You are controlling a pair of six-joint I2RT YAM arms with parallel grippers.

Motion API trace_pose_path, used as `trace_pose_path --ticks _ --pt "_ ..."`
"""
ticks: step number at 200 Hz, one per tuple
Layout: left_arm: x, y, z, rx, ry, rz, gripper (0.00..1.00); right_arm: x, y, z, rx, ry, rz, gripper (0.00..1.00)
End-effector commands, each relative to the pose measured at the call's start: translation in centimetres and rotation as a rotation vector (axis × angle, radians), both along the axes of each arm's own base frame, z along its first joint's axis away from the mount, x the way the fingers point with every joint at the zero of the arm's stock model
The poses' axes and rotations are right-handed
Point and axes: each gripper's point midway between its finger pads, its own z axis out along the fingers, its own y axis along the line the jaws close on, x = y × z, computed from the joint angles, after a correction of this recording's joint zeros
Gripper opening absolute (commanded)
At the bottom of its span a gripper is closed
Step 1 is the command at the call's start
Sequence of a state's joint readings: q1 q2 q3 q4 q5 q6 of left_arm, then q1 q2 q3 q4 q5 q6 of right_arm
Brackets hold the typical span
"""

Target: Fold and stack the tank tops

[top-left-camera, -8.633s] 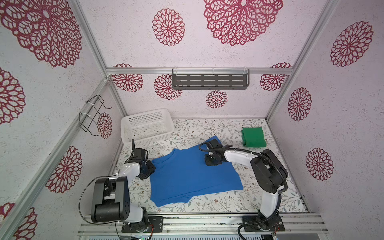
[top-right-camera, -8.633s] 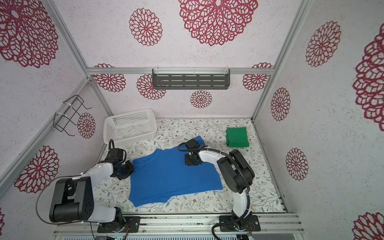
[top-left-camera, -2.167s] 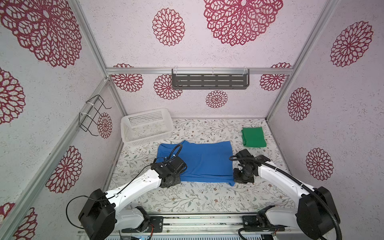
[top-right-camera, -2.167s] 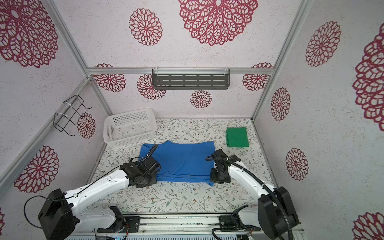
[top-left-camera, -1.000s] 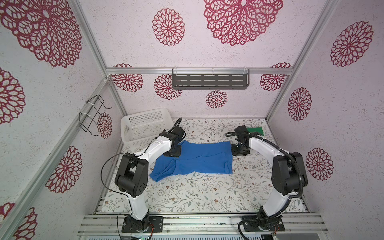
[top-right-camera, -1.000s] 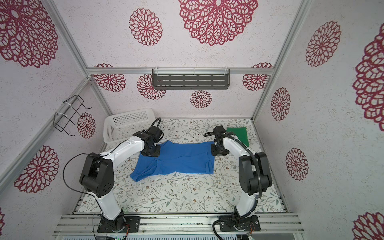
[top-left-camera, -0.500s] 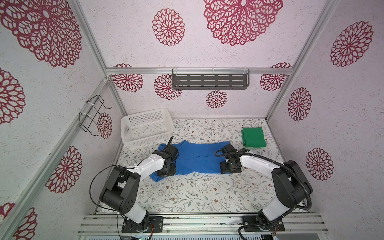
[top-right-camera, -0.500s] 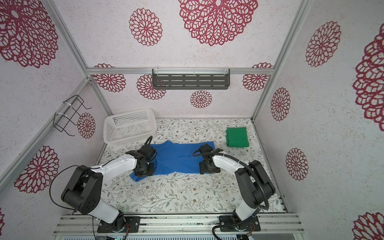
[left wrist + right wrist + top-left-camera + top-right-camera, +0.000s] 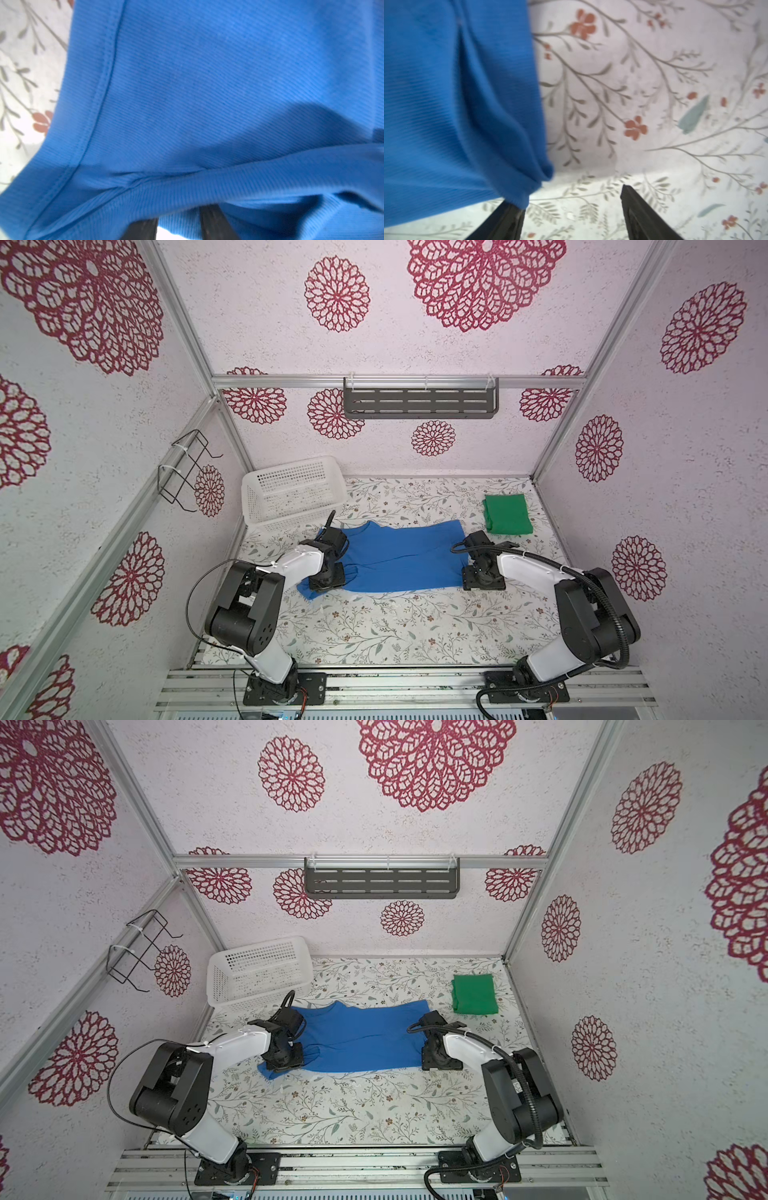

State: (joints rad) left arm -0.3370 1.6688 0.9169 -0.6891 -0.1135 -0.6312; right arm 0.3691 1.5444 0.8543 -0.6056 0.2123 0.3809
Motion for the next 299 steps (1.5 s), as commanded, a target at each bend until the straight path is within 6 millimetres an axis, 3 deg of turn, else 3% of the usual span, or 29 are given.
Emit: trace_pose_path --ticks 1,43,65,84,103,116,131,154,172,186,220,241,278,299 --pt "0.2 1.5 -1.8 0.053 0.027 0.008 0.35 -0.3 -2.2 1.3 -0.047 -0.007 -0.008 0.74" --pt "0.3 1.1 -1.2 0.03 0.008 0.005 0.34 0.8 -4.3 1.6 -0.062 0.0 -0.057 0.74" --pt "0.5 0.6 -0.5 0.004 -0.011 0.005 0.34 1.4 -4.1 2.8 -0.045 -0.023 -0.064 0.74" --pt "0.5 0.3 0.2 -0.009 -0.025 0.001 0.34 1.7 -2.0 4.4 0.053 -0.065 -0.037 0.74" --pt "0.6 -0.1 1.1 -0.029 -0.046 0.001 0.35 1.4 1.7 5.2 0.158 -0.078 0.021 0.73" --pt "0.9 -0.3 2.4 -0.038 -0.064 -0.006 0.38 1.3 4.1 4.9 0.206 -0.07 0.069 0.73" --pt "1.4 -0.6 4.8 -0.046 -0.107 -0.028 0.49 1.7 5.6 4.6 0.246 -0.072 0.083 0.7" --pt "1.3 -0.1 9.6 -0.037 -0.186 -0.045 0.56 2.8 6.4 5.1 0.266 -0.089 0.102 0.66" --pt "0.1 1.3 11.5 0.007 -0.208 -0.038 0.57 3.9 6.1 5.6 0.223 -0.11 0.137 0.63" --pt "-1.3 2.7 11.4 0.031 -0.199 -0.002 0.55 4.9 5.7 5.6 0.199 -0.113 0.146 0.6" --pt "-4.3 4.6 7.8 0.005 -0.158 0.1 0.48 7.9 6.3 5.8 0.242 -0.152 0.17 0.41" --pt "-4.6 4.8 7.1 -0.001 -0.149 0.129 0.46 9.5 6.5 5.2 0.235 -0.15 0.196 0.3" --pt "-3.7 5.0 6.3 -0.03 -0.155 0.169 0.44 10.5 7.2 2.8 0.231 -0.099 0.224 0.35" --pt "-2.6 4.5 7.2 -0.061 -0.185 0.175 0.43 10.7 7.2 1.6 0.223 -0.075 0.225 0.39"
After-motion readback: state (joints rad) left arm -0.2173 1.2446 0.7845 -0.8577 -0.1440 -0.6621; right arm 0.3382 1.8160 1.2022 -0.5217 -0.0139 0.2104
